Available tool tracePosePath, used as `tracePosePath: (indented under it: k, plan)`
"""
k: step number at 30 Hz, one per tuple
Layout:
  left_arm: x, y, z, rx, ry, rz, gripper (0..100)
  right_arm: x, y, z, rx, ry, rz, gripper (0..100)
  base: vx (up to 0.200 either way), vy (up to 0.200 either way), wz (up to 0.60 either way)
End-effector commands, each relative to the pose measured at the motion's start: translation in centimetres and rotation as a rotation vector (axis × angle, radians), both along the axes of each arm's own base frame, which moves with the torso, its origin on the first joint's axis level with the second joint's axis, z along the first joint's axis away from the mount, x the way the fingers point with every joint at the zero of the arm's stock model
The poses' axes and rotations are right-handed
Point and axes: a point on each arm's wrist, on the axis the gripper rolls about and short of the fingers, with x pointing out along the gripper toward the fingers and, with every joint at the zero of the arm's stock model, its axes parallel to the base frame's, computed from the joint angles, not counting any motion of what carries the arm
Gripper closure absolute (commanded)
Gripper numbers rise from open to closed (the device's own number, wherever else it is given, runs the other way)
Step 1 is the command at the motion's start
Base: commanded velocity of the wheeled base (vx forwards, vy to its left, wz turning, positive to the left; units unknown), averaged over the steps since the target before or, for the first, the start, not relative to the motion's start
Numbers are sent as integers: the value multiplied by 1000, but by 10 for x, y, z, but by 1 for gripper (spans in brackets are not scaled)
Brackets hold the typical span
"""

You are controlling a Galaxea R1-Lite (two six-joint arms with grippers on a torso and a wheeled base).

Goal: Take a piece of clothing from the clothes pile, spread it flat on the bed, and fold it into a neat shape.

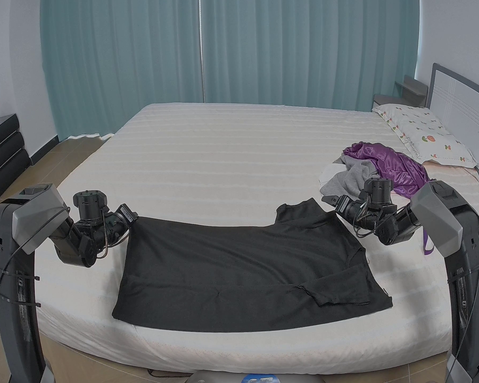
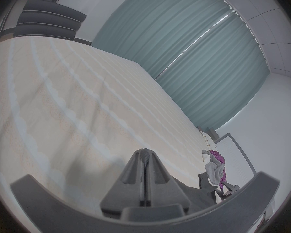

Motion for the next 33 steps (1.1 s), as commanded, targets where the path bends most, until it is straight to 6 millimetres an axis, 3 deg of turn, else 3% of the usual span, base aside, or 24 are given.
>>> tracePosePath:
  k: [1,2,3,16,25,33]
  plan:
    - [0,0,-2,-1,4,0,100,1,8,-16,-11,20,17,0,0,0,0]
    - [0,0,-2,-1,4,0,100,1,8,-17,-18,19,20,0,0,0,0]
    - [0,0,-2,-1,4,0,100,1,8,-18,-28,15,23,100,0,0,0]
    - [0,0,-2,1,3,0,100,5,3,-16,-50,-8,-7,100,0,0,0]
    - [1,2,2,6,-9,3,100,0,-5,13,-38,-46,-29,100,0,0,0]
    - [0,4,5,7,-18,9,100,-14,-14,27,-27,-85,-44,100,0,0,0]
